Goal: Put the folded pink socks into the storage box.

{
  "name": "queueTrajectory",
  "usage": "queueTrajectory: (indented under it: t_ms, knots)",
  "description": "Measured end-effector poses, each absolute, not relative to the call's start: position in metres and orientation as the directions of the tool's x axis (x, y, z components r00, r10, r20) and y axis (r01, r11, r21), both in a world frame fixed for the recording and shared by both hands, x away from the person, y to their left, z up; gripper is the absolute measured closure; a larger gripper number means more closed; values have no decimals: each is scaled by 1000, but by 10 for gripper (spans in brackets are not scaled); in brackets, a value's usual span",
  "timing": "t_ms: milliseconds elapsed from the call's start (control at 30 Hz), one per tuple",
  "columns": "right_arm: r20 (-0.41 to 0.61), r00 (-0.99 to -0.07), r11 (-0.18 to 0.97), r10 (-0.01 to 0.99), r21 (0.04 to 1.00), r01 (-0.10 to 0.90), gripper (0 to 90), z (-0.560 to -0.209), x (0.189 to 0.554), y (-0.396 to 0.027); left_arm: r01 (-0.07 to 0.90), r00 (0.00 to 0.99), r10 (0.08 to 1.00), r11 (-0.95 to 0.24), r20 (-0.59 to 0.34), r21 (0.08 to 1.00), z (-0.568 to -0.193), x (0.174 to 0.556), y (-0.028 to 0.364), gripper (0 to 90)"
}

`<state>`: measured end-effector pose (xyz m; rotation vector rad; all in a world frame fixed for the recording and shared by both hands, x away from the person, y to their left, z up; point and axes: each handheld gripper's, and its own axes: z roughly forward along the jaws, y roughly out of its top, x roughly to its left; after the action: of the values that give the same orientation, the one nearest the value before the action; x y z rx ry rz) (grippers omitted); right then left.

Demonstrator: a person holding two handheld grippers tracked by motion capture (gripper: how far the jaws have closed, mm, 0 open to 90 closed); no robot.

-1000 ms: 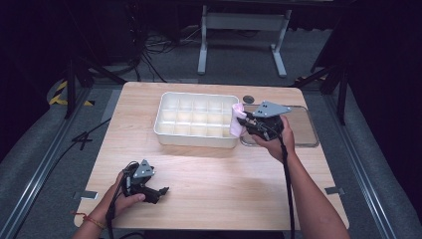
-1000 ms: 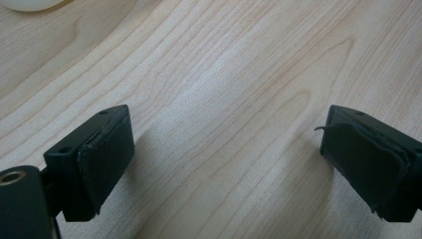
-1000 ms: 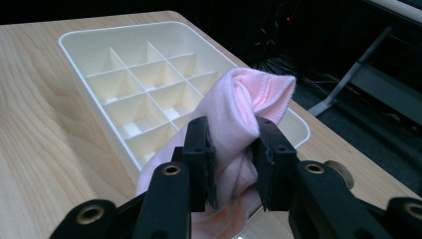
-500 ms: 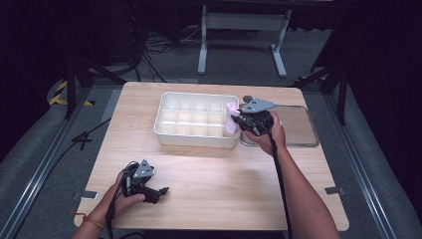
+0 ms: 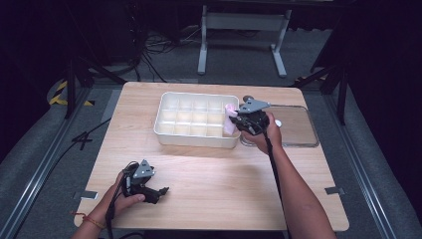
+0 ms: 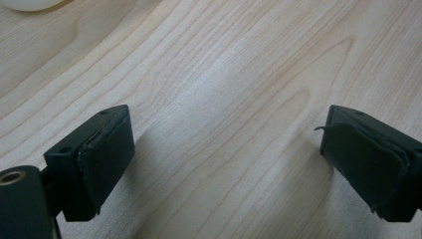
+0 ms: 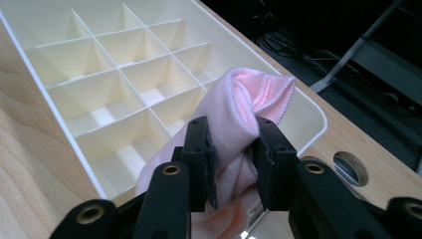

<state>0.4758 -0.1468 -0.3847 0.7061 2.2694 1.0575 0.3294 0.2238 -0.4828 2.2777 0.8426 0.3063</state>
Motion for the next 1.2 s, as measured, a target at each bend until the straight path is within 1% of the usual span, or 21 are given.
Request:
queueTrajectory:
  t_ms: [267,633,833,1100,1200]
  knots:
    - [-282,-732,604,620,767,216,704,-392,471,-133,486,763,646,-560,-14,671,-483,329,224,70]
    - [-293,-728,625,619,746,230,704,-394,471,-140,487,763,647,-559,-14,671,-483,329,224,70]
    - [-317,-743,667,590,710,227,703,-400,470,-133,487,763,647,-559,-14,671,-483,329,224,70]
    - [-285,-771,684,570,684,253,699,-407,473,-132,486,763,646,-560,-14,671,-483,329,224,70]
    - [-273,-789,710,551,650,271,699,-409,476,-131,487,763,646,-559,-15,671,-483,329,224,70]
